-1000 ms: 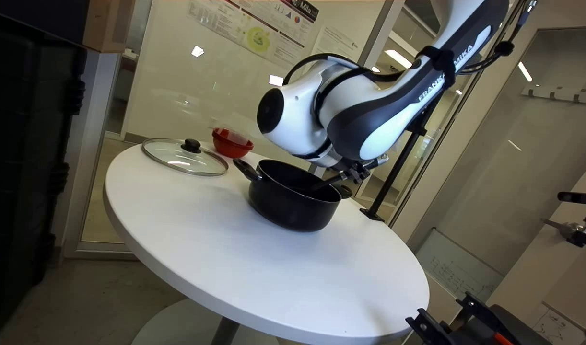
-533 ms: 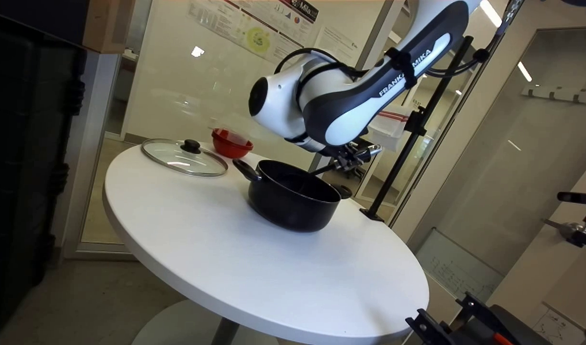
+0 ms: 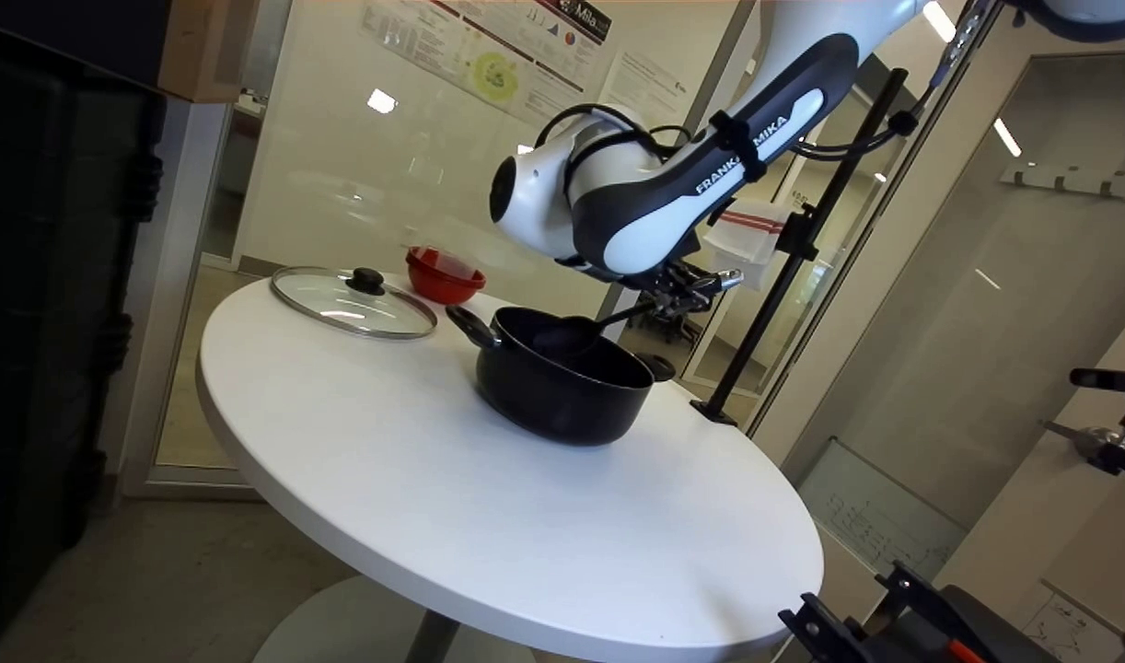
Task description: Use the spoon to mix the contents of the pot then put it back on the table
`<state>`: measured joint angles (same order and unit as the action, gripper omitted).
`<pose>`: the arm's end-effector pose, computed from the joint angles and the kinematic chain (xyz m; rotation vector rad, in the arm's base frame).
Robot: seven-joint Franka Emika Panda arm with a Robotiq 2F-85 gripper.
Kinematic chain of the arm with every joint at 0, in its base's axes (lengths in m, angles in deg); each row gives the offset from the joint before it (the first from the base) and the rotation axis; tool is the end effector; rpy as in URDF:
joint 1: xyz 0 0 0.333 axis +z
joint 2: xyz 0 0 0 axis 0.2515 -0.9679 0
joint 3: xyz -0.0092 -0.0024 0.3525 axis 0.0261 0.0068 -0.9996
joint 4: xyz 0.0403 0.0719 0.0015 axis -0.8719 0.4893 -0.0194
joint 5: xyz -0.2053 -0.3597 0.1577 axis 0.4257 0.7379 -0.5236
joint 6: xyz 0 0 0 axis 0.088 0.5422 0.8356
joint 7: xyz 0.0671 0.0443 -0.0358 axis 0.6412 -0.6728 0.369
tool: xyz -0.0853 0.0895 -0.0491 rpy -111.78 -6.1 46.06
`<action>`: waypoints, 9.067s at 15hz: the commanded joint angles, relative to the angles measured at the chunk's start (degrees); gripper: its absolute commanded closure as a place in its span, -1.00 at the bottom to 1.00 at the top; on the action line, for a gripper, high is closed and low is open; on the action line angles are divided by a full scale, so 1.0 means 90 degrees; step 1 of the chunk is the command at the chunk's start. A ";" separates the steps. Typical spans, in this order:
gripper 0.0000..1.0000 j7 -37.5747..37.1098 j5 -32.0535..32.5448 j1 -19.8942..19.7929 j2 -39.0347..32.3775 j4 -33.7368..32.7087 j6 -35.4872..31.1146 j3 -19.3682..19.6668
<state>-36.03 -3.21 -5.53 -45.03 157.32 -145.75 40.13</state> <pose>0.6528 0.0226 0.1518 1.5378 0.7040 -0.7281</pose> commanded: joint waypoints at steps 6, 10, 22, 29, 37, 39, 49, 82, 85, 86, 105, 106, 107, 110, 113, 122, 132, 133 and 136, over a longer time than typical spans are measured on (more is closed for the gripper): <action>0.84 -0.0118 -0.0051 0.0406 -0.0542 -0.0720 0.1024 0.0011; 0.84 -0.0247 0.0097 0.0632 -0.0760 -0.0785 0.1332 0.0057; 0.84 -0.0815 0.0223 0.1312 -0.1603 -0.0348 0.1960 -0.0344; 0.84 -0.0908 0.0262 0.0928 -0.0855 0.0719 0.1603 -0.0543; 0.84 -0.0686 0.0231 -0.0161 0.0053 0.1965 0.0460 -0.0373; 0.84 -0.0711 0.0177 -0.0295 0.0042 0.1779 0.0441 -0.0276; 0.84 -0.1363 0.0460 -0.0050 0.0148 0.1224 0.0711 -0.0144; 0.84 -0.3928 0.2497 0.0575 0.0329 0.2612 0.3440 -0.0468; 0.84 -0.3263 0.2345 0.0341 0.0591 0.2702 0.2821 -0.0704; 0.84 -0.3094 0.2325 0.0202 0.0770 0.2742 0.2428 -0.0808; 0.84 -0.0907 -0.0729 -0.1945 0.3252 0.2199 -0.4082 0.0611; 0.84 -0.0815 -0.1065 -0.2015 0.3245 0.2178 -0.4232 0.0707; 0.84 -0.0702 -0.1428 -0.2073 0.3231 0.2140 -0.4352 0.0791; 0.84 -0.0313 -0.2602 -0.2221 0.3143 0.2016 -0.4648 0.0989; 0.84 0.0014 -0.3814 -0.2291 0.3032 0.1996 -0.4977 0.1091; 0.84 0.1250 -0.6135 -0.2205 0.2715 0.2294 -0.6001 0.1186; 0.84 0.1889 -0.6639 -0.2370 0.1449 0.2239 -0.6401 0.1220; 0.84 0.1951 -0.6770 -0.2446 0.1326 0.2201 -0.6428 0.1222; 0.84 0.2120 -0.7139 -0.2696 0.0968 0.1976 -0.6447 0.1238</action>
<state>-20.07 -63.52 -27.87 -33.22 177.94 -203.07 51.01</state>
